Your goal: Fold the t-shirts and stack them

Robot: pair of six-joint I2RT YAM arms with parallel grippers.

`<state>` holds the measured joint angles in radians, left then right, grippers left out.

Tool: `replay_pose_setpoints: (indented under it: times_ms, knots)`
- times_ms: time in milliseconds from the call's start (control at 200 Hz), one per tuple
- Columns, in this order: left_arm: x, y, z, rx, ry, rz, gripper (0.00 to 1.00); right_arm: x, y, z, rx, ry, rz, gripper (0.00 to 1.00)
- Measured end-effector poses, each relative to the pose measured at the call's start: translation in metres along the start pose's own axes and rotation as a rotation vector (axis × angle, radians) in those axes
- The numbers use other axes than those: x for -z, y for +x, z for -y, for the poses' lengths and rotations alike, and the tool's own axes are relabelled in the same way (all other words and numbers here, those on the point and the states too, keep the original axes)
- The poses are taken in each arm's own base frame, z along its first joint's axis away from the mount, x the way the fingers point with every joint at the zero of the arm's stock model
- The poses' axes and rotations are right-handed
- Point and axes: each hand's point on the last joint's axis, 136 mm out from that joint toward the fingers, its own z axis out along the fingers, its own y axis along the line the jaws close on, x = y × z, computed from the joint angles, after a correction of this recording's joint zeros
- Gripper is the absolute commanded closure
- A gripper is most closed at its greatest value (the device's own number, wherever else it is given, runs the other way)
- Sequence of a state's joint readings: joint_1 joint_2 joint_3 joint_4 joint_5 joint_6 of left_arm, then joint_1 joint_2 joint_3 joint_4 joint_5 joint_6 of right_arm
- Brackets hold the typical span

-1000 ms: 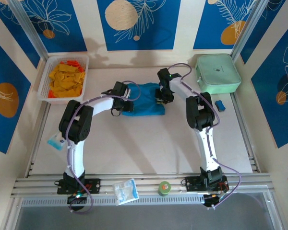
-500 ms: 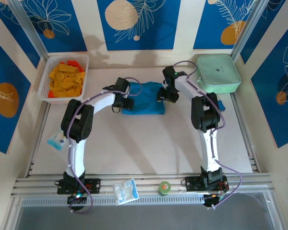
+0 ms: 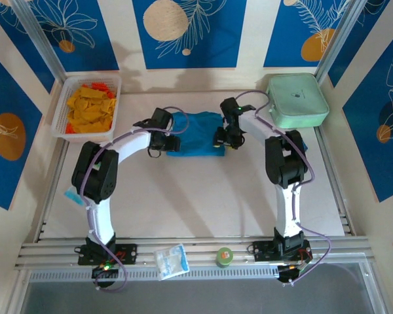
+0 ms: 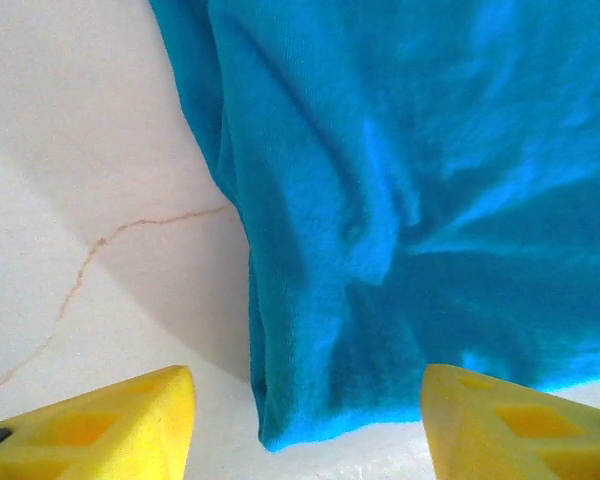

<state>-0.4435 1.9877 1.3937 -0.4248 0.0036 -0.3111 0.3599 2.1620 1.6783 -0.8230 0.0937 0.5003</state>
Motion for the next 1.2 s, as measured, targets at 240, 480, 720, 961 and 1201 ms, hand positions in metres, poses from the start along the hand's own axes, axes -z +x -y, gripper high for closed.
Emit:
replay_pose_setpoints:
  times_ms: [240, 480, 720, 961, 1201]
  knots:
    - [-0.024, 0.000, -0.002, 0.015, 0.004, -0.006, 0.73, -0.011, -0.006, -0.004, -0.012, -0.012, -0.010, 0.93]
    - [-0.041, -0.032, 0.003, -0.027, -0.019, 0.009, 0.76, -0.015, -0.039, -0.011, -0.015, -0.038, 0.032, 1.00]
    - [-0.064, -0.092, -0.001, -0.063, -0.025, 0.064, 0.74, -0.019, -0.099, -0.015, -0.032, -0.077, 0.122, 1.00]
    - [-0.076, -0.135, -0.021, -0.071, -0.046, 0.081, 0.74, -0.022, -0.148, -0.017, -0.049, -0.142, 0.188, 1.00]
    - [-0.078, -0.142, -0.032, -0.081, -0.049, 0.071, 0.69, -0.023, -0.160, -0.016, -0.060, -0.198, 0.187, 1.00]
